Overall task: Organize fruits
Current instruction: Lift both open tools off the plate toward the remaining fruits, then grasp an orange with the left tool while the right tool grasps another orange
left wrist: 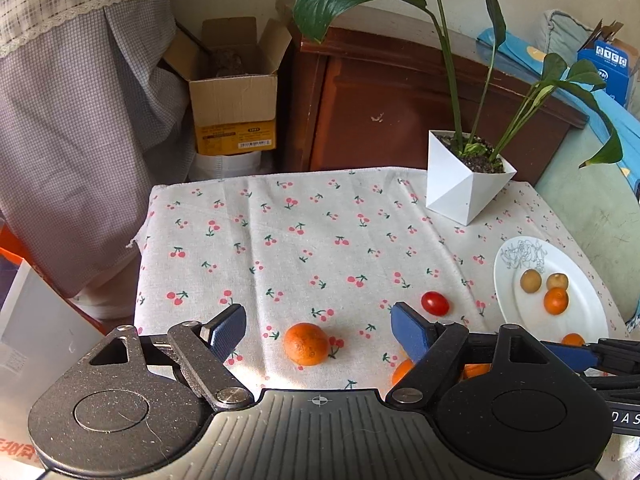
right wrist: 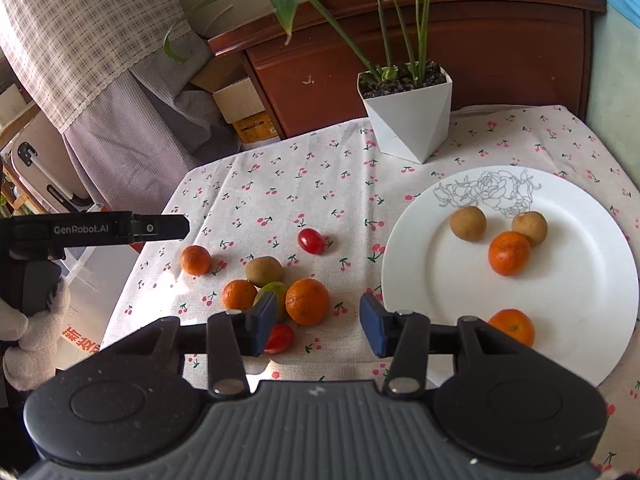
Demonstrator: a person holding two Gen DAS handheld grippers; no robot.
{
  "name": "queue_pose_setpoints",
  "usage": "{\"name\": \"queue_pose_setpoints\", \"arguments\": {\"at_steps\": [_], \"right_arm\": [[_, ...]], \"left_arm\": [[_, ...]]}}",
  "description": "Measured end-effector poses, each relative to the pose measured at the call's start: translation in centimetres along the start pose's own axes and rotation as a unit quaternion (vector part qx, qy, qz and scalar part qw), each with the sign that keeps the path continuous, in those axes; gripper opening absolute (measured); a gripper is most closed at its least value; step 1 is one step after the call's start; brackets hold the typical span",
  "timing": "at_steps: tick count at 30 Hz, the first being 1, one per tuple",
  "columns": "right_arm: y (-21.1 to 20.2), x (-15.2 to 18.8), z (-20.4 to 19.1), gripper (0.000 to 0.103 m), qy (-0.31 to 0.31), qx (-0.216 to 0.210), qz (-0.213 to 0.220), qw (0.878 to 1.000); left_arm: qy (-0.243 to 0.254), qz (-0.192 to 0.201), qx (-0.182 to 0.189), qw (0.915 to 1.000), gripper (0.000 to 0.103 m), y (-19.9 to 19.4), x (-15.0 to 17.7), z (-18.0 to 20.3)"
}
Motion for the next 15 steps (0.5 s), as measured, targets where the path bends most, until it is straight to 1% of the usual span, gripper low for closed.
{"name": "queue_pose_setpoints", "arguments": {"at_steps": [5,10,12,15], "right_arm": [[0.7,0.0,-0.1,0.048,0.004,-0.009,-0.006,1.000],[1.5,0.1,-0.3,0.048,-0.002,-0.010,-0.012,1.000],[2.0,0.2,-0.3,0.048,-0.003,-0.011,-0.017,1.000],[2.6,0.3,-0.4,0.048,-0.004,-0.011,-0.020,1.000]], "left_arm": [[-0.006,-0.005,-0.009,0.9999,0.079,0.9,0.5,-0.5],[-0.006,-0.010,-0.005,0.9999,0.079,1.6,0.7,-0.3],[-0.002,-0.013,-0.005,0.9999,0.075,1.8,0.9,-0.2],[0.004,-0.016,-0.006,0.9998,0.073,2.2,1.1,0.1]]}}
Point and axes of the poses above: each gripper's, at about its wrist camera, not at the fingertips, and y roughly the way its jaws point, z to its right, x to its underside, the point moved 4 cm from there along y, roughly the way its jaws point, and after that the axes turned 2 degrees about -z, right-handed, at the moved point
